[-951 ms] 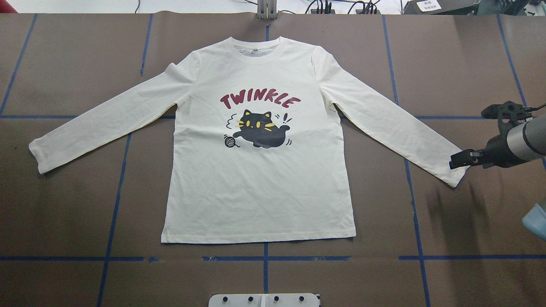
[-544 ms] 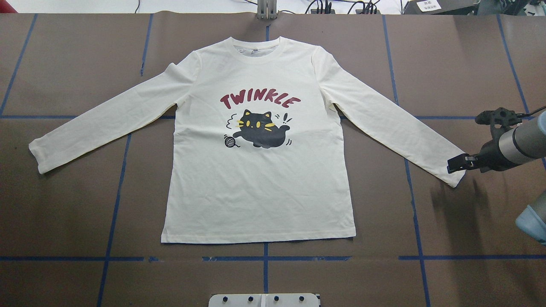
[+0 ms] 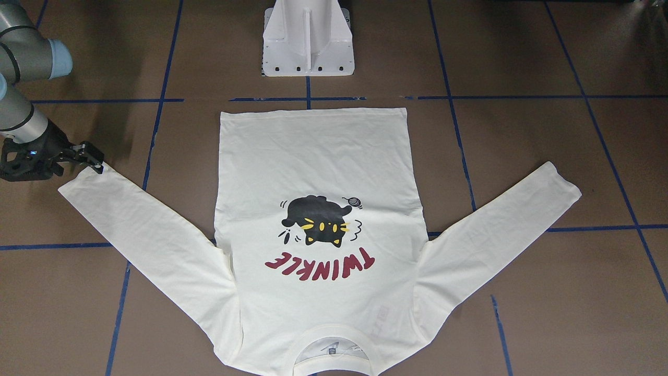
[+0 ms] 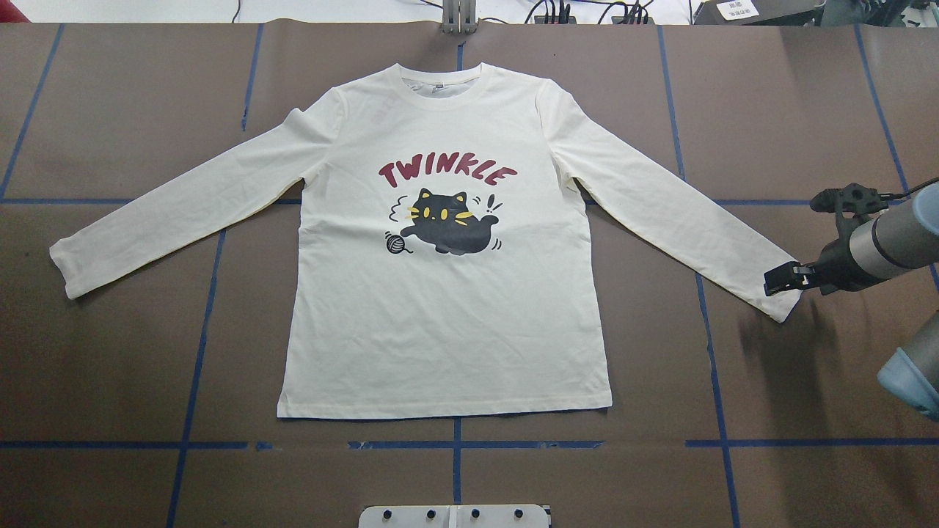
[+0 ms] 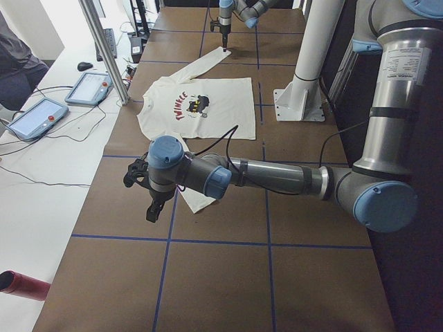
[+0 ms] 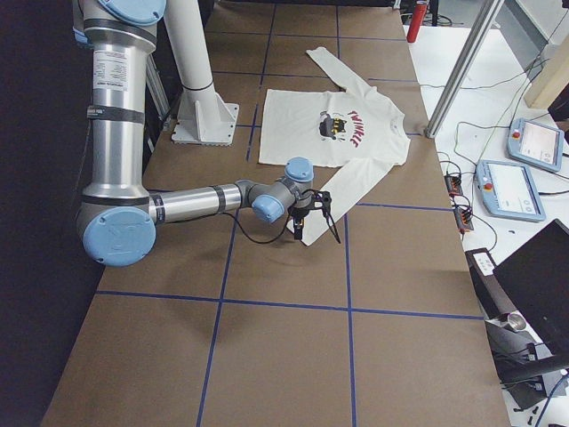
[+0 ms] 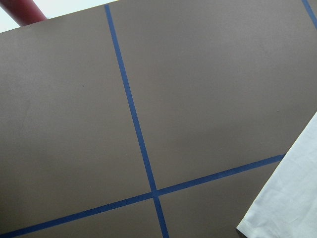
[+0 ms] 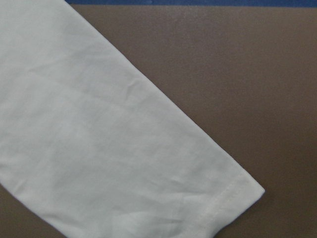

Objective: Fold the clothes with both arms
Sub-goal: 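Lower the right gripper to the cuff of the sleeve nearest it and grasp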

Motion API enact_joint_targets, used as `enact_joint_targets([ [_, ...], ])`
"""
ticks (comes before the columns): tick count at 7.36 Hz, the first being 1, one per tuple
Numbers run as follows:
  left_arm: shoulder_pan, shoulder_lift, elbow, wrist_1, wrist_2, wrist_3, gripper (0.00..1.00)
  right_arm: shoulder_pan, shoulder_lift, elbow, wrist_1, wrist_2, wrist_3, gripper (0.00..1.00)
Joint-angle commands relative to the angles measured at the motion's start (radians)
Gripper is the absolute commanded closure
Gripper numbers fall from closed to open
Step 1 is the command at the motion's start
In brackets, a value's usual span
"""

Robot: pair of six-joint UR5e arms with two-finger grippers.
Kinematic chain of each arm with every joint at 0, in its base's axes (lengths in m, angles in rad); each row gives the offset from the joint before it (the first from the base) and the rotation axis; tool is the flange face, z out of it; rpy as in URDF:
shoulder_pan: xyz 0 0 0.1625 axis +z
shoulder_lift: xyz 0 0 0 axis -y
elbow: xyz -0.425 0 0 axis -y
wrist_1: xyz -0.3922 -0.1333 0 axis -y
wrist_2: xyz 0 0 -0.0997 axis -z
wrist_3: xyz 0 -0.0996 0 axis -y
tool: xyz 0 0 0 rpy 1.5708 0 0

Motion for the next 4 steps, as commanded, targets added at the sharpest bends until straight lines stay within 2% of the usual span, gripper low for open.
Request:
enact_joint_targets([
  [1, 0.000, 0.000, 0.001, -0.002, 0.000, 0.000, 0.00, 0.000, 0.011, -0.029, -0.001, -0.001, 0.000, 0.00],
  [3, 0.000, 0.000, -0.001, -0.013, 0.000, 0.000, 0.00, 0.000, 0.019, -0.041, -0.002, -0.001, 0.000, 0.00],
  [4, 0.000, -0.001, -0.001, -0.013, 0.000, 0.000, 0.00, 0.000, 0.021, -0.041, -0.004, 0.008, 0.005, 0.23],
])
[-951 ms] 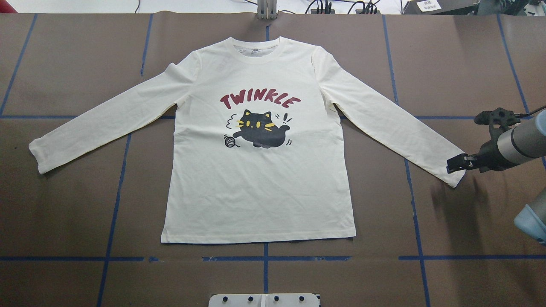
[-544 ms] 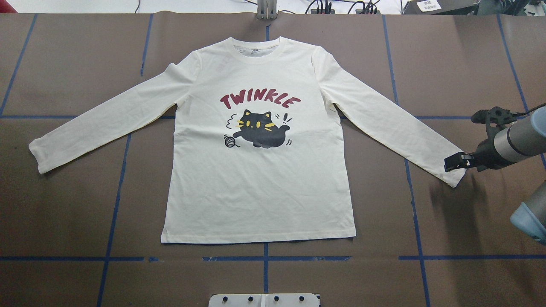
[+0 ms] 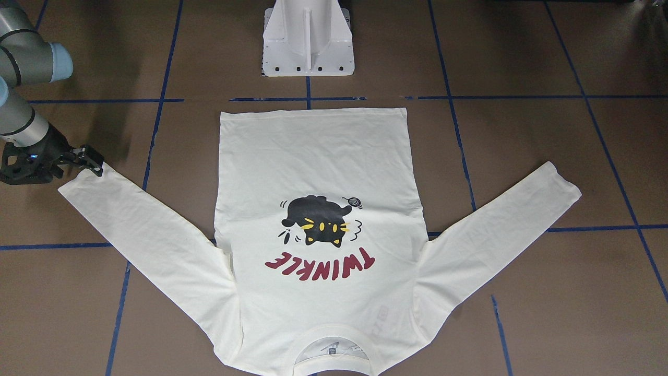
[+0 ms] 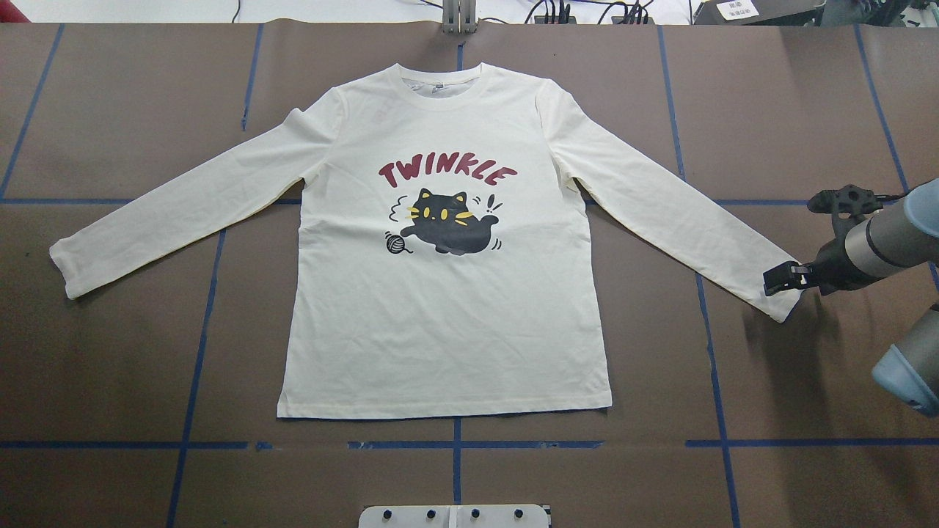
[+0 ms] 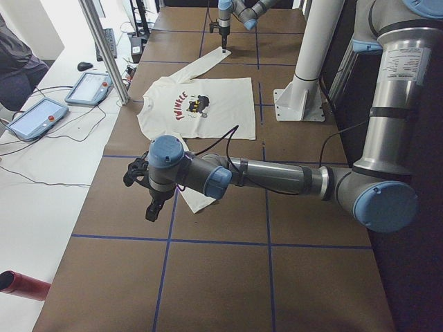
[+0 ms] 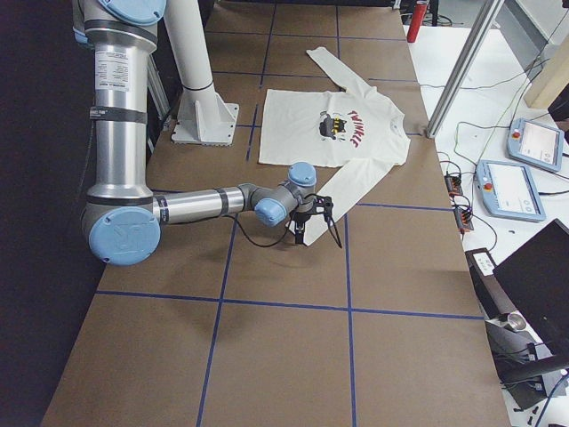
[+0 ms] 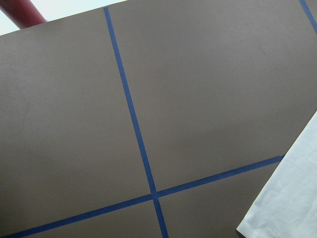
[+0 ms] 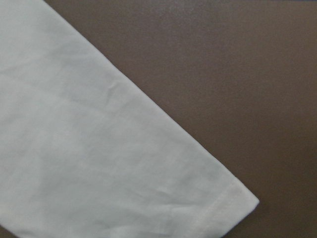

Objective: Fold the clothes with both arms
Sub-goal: 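Lower the right gripper to the cuff of the sleeve nearest it and grasp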

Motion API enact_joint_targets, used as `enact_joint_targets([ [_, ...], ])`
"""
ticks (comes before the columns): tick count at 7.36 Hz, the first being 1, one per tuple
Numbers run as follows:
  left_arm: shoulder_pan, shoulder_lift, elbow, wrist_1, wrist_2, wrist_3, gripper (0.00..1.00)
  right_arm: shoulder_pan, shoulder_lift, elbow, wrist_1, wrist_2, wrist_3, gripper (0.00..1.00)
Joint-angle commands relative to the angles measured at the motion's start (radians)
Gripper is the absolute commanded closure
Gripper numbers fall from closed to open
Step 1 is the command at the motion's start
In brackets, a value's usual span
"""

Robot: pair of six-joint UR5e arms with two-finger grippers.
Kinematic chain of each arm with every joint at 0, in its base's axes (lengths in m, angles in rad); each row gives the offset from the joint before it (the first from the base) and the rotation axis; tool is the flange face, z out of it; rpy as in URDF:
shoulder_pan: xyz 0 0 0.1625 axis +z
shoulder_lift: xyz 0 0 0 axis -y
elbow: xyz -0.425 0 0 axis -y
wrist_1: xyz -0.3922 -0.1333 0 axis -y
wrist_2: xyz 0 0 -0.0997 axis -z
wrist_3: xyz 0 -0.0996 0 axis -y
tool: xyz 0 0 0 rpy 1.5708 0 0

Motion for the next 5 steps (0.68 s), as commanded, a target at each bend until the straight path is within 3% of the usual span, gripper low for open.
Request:
enact_joint_targets([
  [1, 0.000, -0.001, 0.000, -0.001, 0.000, 0.000, 0.00, 0.002, 0.004, -0.002, -0.002, 0.027, 0.004, 0.60],
  [2, 0.000, -0.001, 0.001, -0.001, 0.000, 0.000, 0.00, 0.005, 0.002, 0.001, 0.003, 0.042, 0.004, 0.86],
  [3, 0.000, -0.001, 0.001, -0.001, 0.000, 0.000, 0.00, 0.014, 0.002, 0.007, 0.004, 0.053, 0.001, 0.98],
  [5, 0.000, -0.001, 0.003, -0.001, 0.000, 0.000, 0.00, 0.049, 0.002, 0.013, 0.006, 0.096, -0.001, 1.00],
])
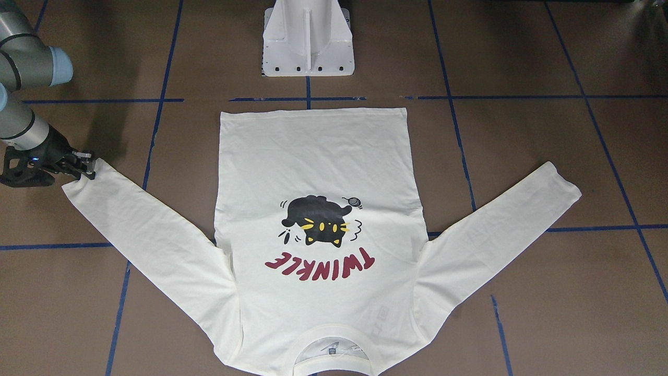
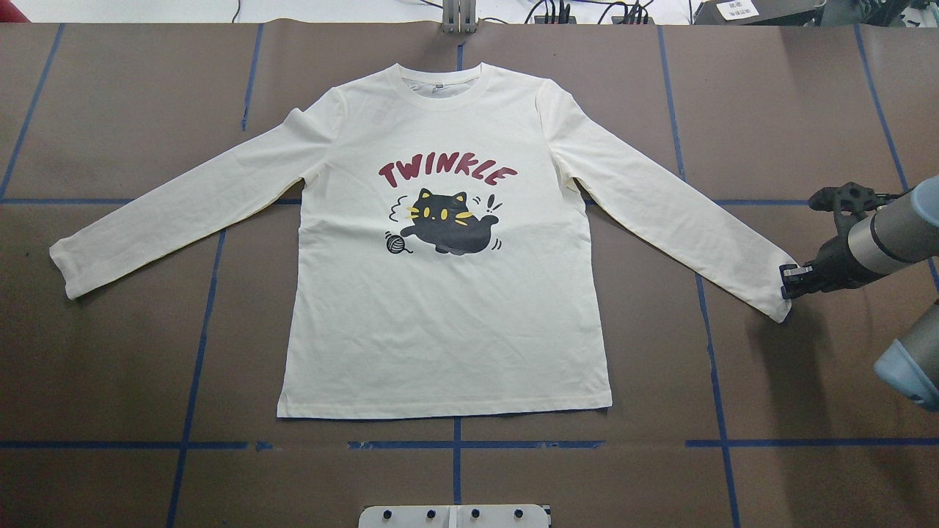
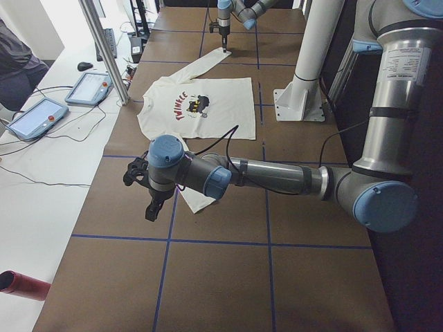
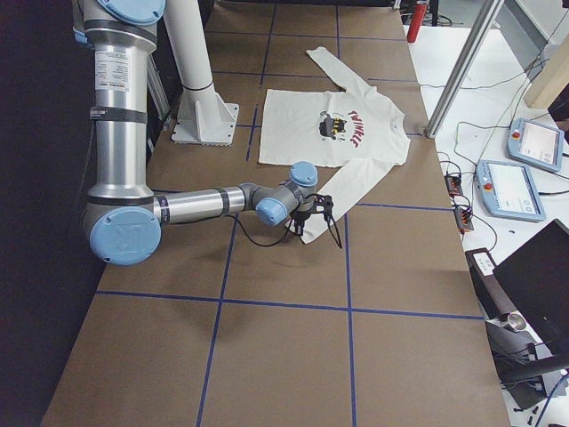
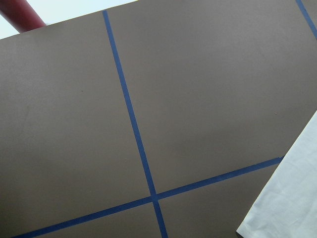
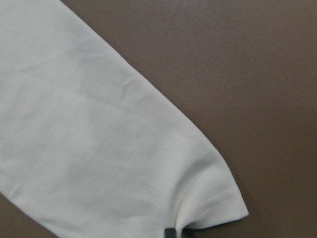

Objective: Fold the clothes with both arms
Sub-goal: 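Lower the right gripper to the cuff of the sleeve nearest it and grasp, then carry the grasped sleeve with the right gripper across the shirt front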

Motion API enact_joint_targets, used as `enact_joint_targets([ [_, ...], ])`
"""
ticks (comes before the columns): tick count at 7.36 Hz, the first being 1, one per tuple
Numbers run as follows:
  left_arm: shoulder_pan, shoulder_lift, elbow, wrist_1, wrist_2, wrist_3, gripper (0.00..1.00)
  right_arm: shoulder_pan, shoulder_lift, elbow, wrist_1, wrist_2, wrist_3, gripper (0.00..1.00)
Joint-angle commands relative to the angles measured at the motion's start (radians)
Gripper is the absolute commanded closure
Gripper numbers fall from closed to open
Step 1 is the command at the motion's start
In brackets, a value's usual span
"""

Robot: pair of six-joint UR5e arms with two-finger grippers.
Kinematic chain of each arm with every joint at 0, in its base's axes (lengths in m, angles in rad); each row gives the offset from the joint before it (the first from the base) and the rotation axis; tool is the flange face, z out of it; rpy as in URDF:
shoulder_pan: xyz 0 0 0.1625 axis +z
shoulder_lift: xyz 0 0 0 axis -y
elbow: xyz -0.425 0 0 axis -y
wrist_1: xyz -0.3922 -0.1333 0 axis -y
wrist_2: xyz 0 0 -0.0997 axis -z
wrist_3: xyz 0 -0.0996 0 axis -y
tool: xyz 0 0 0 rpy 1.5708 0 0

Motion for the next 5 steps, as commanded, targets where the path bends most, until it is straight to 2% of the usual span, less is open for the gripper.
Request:
enact_joint_targets([
  [1, 0.000, 0.000, 0.001, 0.000, 0.000, -0.002, 0.00, 0.035, 0.005, 0.020, 0.003, 0.032, -0.001, 1.00],
  [3, 0.000, 0.000, 0.001, 0.000, 0.000, -0.002, 0.00, 0.066, 0.025, 0.075, -0.008, 0.039, 0.019, 1.00],
  [4, 0.000, -0.002, 0.003, 0.000, -0.002, -0.002, 0.00, 0.101, 0.147, 0.074, -0.070, 0.097, 0.068, 1.00],
  [5, 0.000, -0.002, 0.003, 0.000, -0.002, -0.002, 0.00, 0.124, 0.277, 0.074, -0.191, 0.139, 0.079, 1.00],
])
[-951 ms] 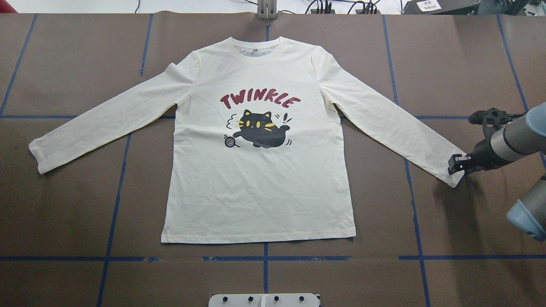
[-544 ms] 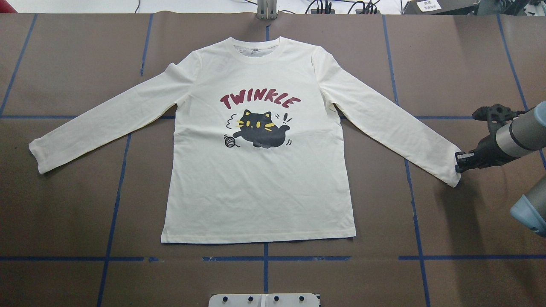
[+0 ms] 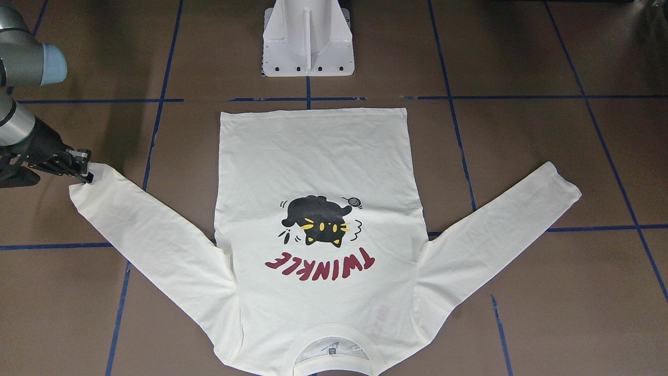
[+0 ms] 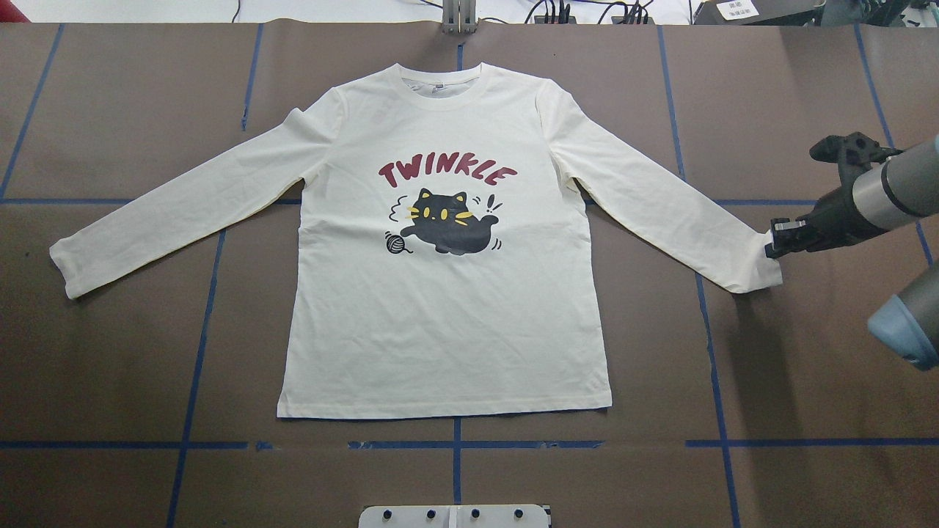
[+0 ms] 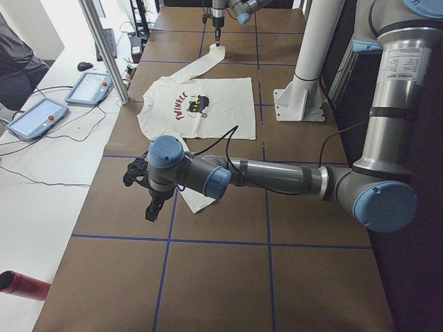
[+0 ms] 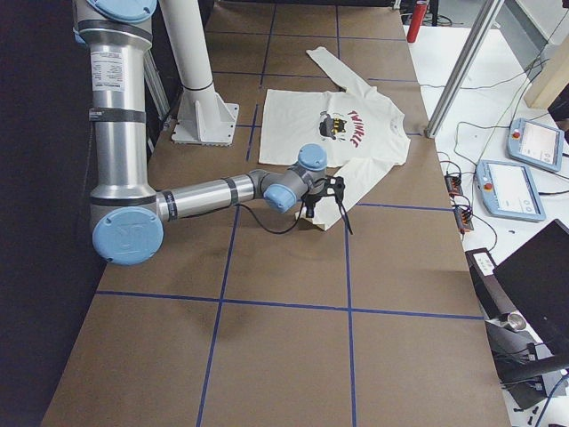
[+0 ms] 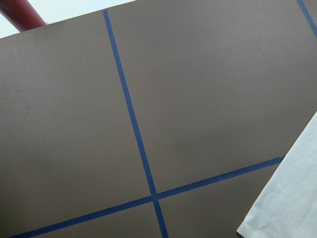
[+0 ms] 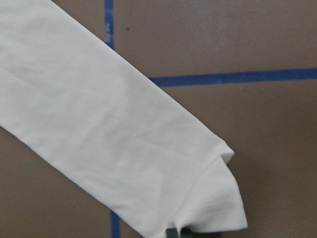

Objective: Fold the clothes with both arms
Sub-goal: 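Carry the grasped sleeve with the right gripper across the shirt front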

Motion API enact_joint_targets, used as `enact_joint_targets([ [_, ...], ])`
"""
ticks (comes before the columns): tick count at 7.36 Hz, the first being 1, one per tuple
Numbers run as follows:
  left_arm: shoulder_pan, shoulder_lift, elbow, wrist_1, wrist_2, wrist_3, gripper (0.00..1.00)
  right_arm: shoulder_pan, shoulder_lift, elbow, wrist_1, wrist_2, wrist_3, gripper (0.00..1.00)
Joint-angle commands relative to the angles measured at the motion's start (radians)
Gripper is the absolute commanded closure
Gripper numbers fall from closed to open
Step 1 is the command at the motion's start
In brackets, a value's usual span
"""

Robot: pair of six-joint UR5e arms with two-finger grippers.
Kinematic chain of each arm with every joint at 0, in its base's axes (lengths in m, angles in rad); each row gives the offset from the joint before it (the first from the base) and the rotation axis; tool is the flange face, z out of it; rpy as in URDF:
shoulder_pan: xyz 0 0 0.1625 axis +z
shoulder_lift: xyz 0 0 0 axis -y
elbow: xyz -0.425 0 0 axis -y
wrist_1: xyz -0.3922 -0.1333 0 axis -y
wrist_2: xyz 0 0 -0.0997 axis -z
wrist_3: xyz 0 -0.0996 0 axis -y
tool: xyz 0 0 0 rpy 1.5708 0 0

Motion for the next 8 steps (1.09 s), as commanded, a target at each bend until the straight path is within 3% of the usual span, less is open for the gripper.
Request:
enact_joint_targets([
  [1, 0.000, -0.002, -0.001, 0.000, -0.001, -0.002, 0.00, 0.035, 0.264, -0.009, -0.209, 0.058, 0.029, 1.00],
  [2, 0.000, -0.002, -0.004, 0.000, -0.001, -0.002, 0.00, 0.032, 0.370, -0.038, -0.267, 0.058, 0.031, 1.00],
  [4, 0.000, -0.004, -0.003, 0.000, -0.001, -0.002, 0.00, 0.021, 0.652, -0.232, -0.255, 0.058, 0.046, 1.00],
  [6, 0.000, -0.004, -0.001, 0.000, -0.001, -0.003, 0.00, -0.012, 1.006, -0.589, -0.106, 0.079, 0.070, 1.00],
  [7, 0.000, -0.004, -0.003, 0.000, -0.002, -0.005, 0.00, -0.085, 1.082, -0.688, 0.000, 0.045, 0.106, 1.00],
  [8, 0.002, -0.005, -0.003, -0.001, -0.002, -0.030, 0.00, -0.183, 1.083, -0.699, 0.085, -0.074, 0.110, 1.00],
])
